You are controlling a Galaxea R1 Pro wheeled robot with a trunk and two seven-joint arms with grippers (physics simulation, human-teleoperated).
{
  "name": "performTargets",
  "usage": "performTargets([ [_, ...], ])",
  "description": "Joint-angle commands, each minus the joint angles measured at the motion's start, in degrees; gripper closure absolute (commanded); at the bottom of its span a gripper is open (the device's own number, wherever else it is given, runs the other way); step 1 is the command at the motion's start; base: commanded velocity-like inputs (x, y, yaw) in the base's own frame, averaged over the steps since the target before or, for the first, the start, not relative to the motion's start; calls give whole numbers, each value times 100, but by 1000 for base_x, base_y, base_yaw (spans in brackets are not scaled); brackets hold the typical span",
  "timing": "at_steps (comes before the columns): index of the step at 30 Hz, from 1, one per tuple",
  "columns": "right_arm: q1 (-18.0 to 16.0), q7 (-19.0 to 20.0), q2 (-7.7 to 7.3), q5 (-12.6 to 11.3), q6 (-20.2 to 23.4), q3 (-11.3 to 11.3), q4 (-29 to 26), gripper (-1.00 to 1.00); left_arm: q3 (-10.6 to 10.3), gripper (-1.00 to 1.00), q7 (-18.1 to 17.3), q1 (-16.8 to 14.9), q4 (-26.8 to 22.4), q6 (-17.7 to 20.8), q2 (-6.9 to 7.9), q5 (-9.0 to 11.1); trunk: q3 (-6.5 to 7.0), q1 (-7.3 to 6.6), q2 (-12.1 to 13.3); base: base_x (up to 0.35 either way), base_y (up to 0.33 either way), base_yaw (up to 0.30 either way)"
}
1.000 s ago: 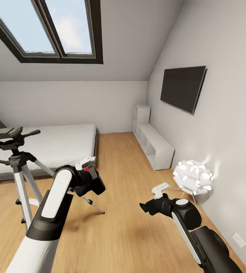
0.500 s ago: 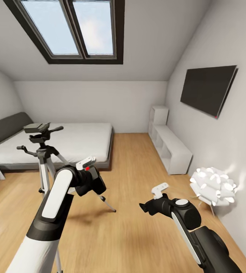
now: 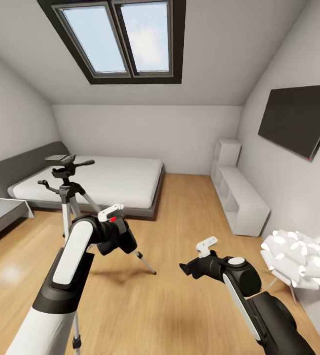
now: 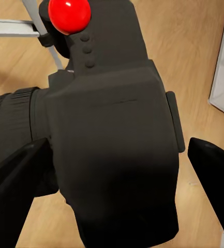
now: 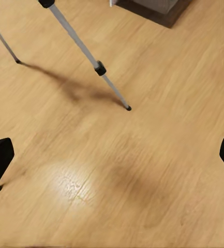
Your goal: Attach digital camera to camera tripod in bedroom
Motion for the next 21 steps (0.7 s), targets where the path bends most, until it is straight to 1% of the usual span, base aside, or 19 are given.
performTargets([
  [1, -6, 101, -7, 15, -24, 12, -1, -100, 0, 100, 23, -9, -4, 52, 4, 52, -8, 1, -7, 0, -344, 298],
  [8, -13, 843, -25, 59, -624, 21, 19, -100, 0, 100, -374, 0, -5, 310, 64, 76, -8, 1, -7, 0, -346, 298],
  [11, -14, 1007, -29, 72, -759, 19, 22, -100, -2, 100, -596, 7, -5, 412, 88, 79, -8, 1, -7, 0, -347, 298],
  [15, -10, 1108, -23, 86, -850, 18, 43, -100, 1, 100, -924, 11, -4, 595, 134, 84, -8, 1, -7, 0, -333, 298],
  [17, -8, 1133, -21, 89, -879, 18, 109, -100, -3, 100, -1136, 17, -4, 673, 187, 89, -8, 1, -7, 0, -227, 298],
  [18, -8, 1149, -27, 91, -909, 13, 201, -100, -5, 100, -1388, 24, -5, 724, 272, 103, -8, 1, -7, 0, -129, 298],
  [21, -10, 1163, -42, 96, -1000, -1, 334, -100, 12, 100, -1758, 41, -5, 728, 439, 199, -8, 1, -7, 0, -84, 298],
])
